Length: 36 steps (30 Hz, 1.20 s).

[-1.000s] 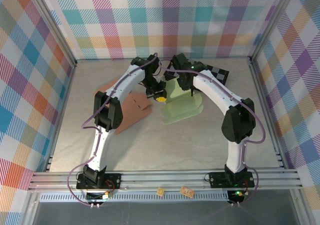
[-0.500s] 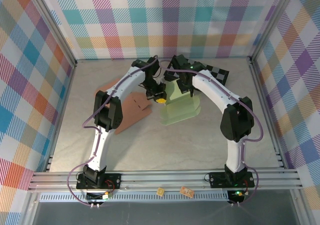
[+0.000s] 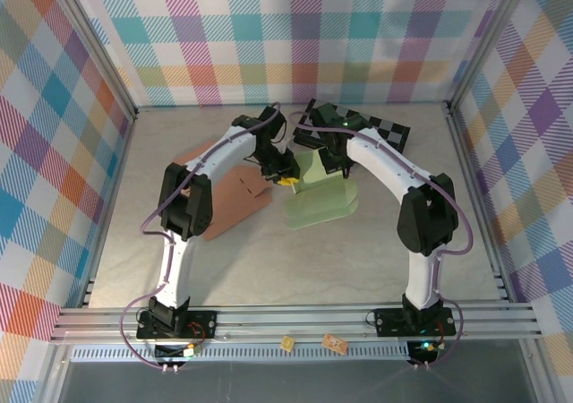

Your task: Fold the paper box

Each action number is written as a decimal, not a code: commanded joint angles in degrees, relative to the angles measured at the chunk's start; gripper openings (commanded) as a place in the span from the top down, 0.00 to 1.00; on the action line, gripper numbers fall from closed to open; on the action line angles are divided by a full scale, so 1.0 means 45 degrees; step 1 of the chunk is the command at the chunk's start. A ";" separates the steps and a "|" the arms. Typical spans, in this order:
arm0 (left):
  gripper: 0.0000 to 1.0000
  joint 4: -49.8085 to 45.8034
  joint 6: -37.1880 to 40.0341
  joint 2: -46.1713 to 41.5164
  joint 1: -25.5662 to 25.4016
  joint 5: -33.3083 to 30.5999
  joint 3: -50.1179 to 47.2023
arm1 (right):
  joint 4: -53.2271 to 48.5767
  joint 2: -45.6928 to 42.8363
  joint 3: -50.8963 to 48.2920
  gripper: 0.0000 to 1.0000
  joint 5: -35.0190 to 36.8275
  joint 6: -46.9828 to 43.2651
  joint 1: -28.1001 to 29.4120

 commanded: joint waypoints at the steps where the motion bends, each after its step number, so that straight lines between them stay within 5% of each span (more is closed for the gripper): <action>1: 0.76 0.1615 -0.0039 -0.0950 0.0006 -0.0172 -0.0676 | -0.0581 -0.0322 -0.0084 1.00 -0.0906 0.0151 0.0196; 12: 0.71 0.3573 -0.0333 -0.2074 -0.0083 -0.1263 -0.2453 | -0.0885 -0.0135 0.0158 1.00 -0.1111 0.0312 0.0186; 23: 1.00 0.3548 -0.0048 -0.2807 -0.0967 -0.4986 -0.3226 | -0.1080 -0.0232 0.0197 1.00 -0.1054 0.0691 0.0188; 30: 1.00 0.4073 -0.0179 -0.3345 -0.1448 -0.6166 -0.3775 | -0.1039 -0.0516 -0.0055 1.00 -0.1092 0.0985 0.0191; 33: 0.78 0.4237 -0.0181 -0.3529 -0.1568 -0.6117 -0.3866 | -0.1021 -0.0619 -0.0161 1.00 -0.1031 0.1086 0.0186; 36: 0.70 0.4483 -0.0285 -0.3883 -0.1569 -0.6012 -0.3905 | -0.0924 -0.0737 -0.0361 1.00 -0.0956 0.1168 0.0186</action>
